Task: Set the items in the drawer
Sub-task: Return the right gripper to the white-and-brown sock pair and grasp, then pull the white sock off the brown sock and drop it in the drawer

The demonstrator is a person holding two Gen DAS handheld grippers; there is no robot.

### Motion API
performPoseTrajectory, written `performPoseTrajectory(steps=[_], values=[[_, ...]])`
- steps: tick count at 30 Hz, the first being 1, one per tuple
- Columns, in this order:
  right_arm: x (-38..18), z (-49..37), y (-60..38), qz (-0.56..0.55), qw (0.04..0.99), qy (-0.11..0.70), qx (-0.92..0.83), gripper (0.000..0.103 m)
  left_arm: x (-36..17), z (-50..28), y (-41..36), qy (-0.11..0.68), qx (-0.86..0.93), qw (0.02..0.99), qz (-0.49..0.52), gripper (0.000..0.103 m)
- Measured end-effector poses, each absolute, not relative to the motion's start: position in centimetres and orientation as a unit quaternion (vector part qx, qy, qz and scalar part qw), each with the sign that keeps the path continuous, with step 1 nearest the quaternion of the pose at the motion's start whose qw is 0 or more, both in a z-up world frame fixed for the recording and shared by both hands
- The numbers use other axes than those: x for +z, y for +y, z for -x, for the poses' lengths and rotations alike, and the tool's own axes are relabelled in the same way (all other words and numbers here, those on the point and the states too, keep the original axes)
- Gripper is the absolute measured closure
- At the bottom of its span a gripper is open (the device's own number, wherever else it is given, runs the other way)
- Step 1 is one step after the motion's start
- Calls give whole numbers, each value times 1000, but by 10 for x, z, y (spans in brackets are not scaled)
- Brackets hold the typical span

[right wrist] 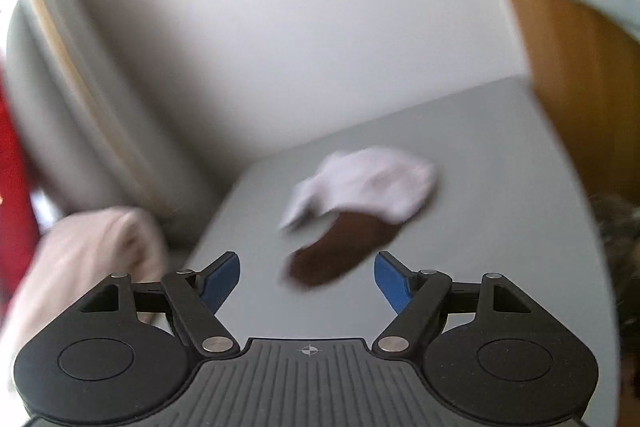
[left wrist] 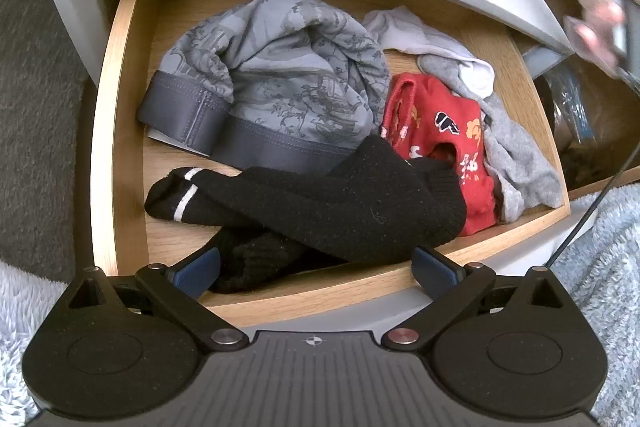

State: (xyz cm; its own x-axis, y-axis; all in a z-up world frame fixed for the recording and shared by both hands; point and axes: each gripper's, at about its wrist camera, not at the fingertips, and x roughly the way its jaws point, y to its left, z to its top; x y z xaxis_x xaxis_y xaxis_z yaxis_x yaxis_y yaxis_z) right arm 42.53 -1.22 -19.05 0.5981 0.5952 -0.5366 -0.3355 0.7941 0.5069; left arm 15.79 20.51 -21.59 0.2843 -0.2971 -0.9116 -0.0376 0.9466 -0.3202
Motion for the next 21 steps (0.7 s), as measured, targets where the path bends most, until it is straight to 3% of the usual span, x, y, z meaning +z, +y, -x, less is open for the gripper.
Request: performPoseTrajectory(steps=[6,10,15,21], values=[[-199,-450,-19,-185,905,315,217,37,-216,-159,205,593,-86,789,139,0],[-211,-461,-8,-154,914,315,205,45,-217,-160,204,593,-86,789,136,0],[-226,-473,9,-129,916,319,205,47,-218,-160,203,593,-89,789,133,0],[-235,-485,6,-142,906,348,193,71,-218,-160,203,593,-92,789,132,0]])
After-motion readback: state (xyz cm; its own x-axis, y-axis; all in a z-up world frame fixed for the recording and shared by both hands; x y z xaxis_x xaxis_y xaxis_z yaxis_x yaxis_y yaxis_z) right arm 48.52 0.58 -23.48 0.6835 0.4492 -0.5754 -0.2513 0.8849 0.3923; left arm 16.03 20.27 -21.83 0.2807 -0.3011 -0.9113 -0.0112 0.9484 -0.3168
